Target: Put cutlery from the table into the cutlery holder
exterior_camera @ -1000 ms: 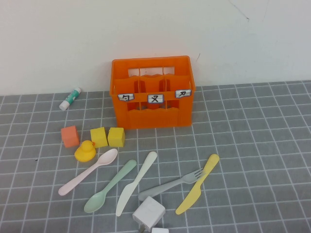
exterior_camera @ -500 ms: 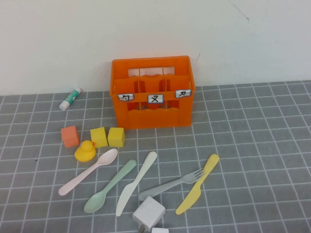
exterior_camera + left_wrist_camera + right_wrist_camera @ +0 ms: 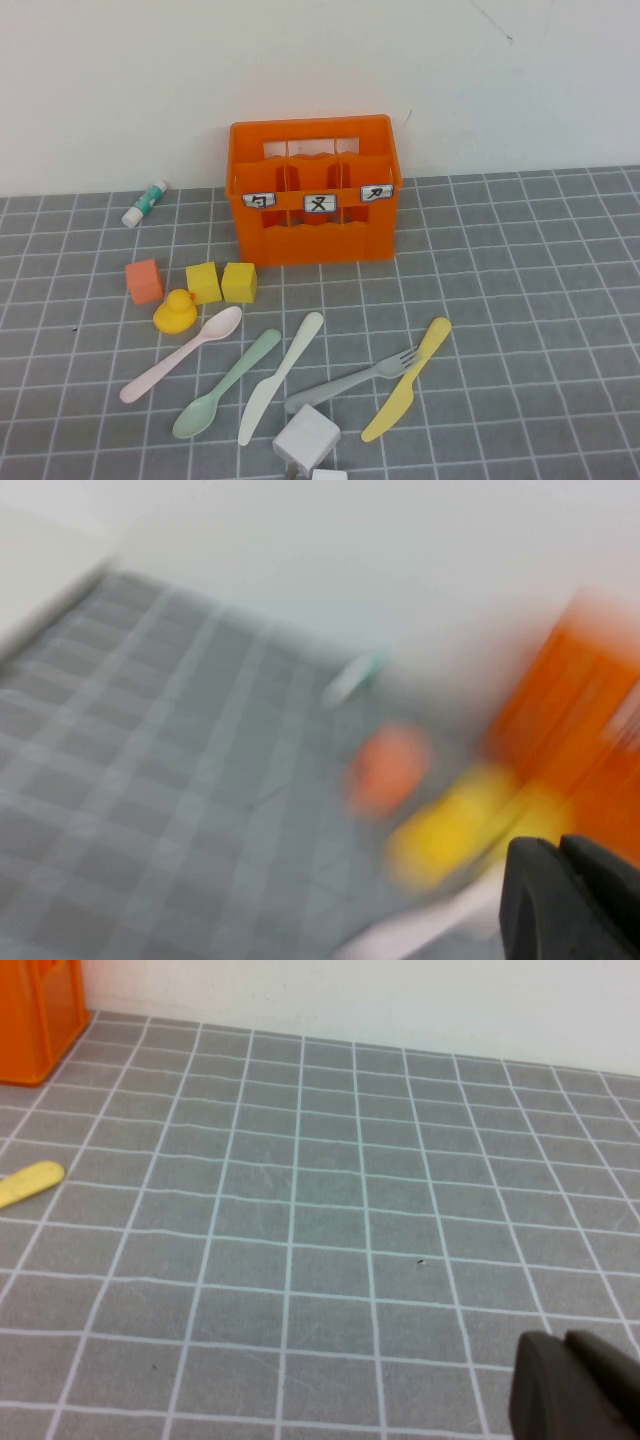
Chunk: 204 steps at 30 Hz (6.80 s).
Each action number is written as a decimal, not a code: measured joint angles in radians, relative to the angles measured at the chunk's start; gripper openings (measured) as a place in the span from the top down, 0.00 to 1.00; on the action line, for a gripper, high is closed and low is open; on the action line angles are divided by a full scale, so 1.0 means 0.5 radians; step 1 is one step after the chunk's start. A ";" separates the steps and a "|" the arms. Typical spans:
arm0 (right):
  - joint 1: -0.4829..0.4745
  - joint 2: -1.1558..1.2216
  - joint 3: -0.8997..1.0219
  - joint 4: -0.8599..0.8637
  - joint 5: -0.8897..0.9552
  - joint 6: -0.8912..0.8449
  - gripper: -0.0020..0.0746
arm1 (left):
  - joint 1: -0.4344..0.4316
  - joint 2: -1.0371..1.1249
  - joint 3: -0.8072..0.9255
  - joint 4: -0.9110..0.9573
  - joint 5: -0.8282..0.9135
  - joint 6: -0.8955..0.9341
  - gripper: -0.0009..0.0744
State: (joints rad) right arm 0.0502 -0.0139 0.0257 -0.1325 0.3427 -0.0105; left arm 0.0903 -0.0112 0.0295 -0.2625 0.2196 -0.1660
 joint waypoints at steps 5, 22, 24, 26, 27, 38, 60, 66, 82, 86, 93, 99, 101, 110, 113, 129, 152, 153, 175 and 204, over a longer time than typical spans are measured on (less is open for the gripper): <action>0.000 0.000 0.000 0.000 0.000 0.000 0.98 | 0.000 0.000 0.000 -0.806 -0.467 -0.167 0.99; 0.000 0.000 0.000 0.000 0.000 0.000 0.98 | 0.000 0.000 0.000 -1.039 -0.666 -0.201 0.99; 0.000 0.000 0.000 0.000 0.000 0.000 0.98 | 0.000 0.000 -0.010 -0.987 -0.584 -0.182 0.99; 0.000 0.000 0.000 0.000 0.000 0.000 0.98 | 0.000 0.000 -0.099 -0.874 -0.376 -0.113 0.99; 0.000 0.000 0.000 0.000 0.000 0.000 0.98 | 0.000 0.025 -0.202 -0.774 -0.213 -0.028 0.99; 0.000 0.000 0.000 0.000 0.000 0.000 0.98 | 0.000 0.975 -1.394 -0.336 1.232 1.001 0.99; 0.000 0.000 0.000 0.000 0.000 0.000 0.98 | -0.619 2.829 -2.235 0.270 1.494 1.243 0.54; 0.000 0.000 0.000 0.000 0.000 0.000 0.98 | -0.659 3.183 -2.269 0.331 1.254 1.163 0.34; 0.000 0.000 0.000 0.000 0.000 0.000 0.98 | -0.663 3.780 -2.521 0.384 1.046 1.289 0.32; 0.000 0.000 0.000 0.000 0.000 0.000 0.98 | -0.663 3.874 -2.526 0.343 1.043 1.423 0.35; 0.000 0.000 0.000 0.000 0.000 0.000 0.98 | -0.663 3.978 -2.530 0.333 0.978 1.465 0.45; 0.000 0.000 0.000 0.000 0.000 0.000 0.98 | -0.663 3.998 -2.530 0.333 0.895 1.469 0.47; 0.000 0.000 0.000 0.000 0.000 0.000 0.98 | -0.663 3.998 -2.530 0.324 0.880 1.469 0.48; 0.000 0.000 0.000 0.000 0.000 0.000 0.98 | -0.663 3.998 -2.530 0.259 0.883 1.469 0.55; 0.000 0.000 0.000 0.000 0.000 0.000 0.98 | -0.663 3.998 -2.530 0.253 0.887 1.469 0.56; 0.000 0.000 0.000 0.000 0.000 0.000 0.98 | -0.663 3.973 -2.530 0.210 1.201 1.272 0.86; 0.000 0.000 0.000 0.000 0.000 0.000 0.98 | -0.663 2.730 -2.530 -0.133 0.359 1.068 0.86; 0.000 0.000 0.000 0.000 0.000 0.000 0.98 | -0.663 2.725 -2.530 -0.201 0.281 1.068 0.86; 0.000 0.000 0.000 0.000 0.000 0.000 0.98 | -0.750 3.303 -2.268 -0.101 -1.125 0.432 0.86; 0.000 0.000 0.000 -0.001 0.000 0.000 0.98 | -0.824 4.013 -2.387 0.484 -1.965 -0.089 0.65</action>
State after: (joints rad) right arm 0.0502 -0.0139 0.0257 -0.1330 0.3427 -0.0105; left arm -0.3218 1.9952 -1.1638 -0.0207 -0.7627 -0.2106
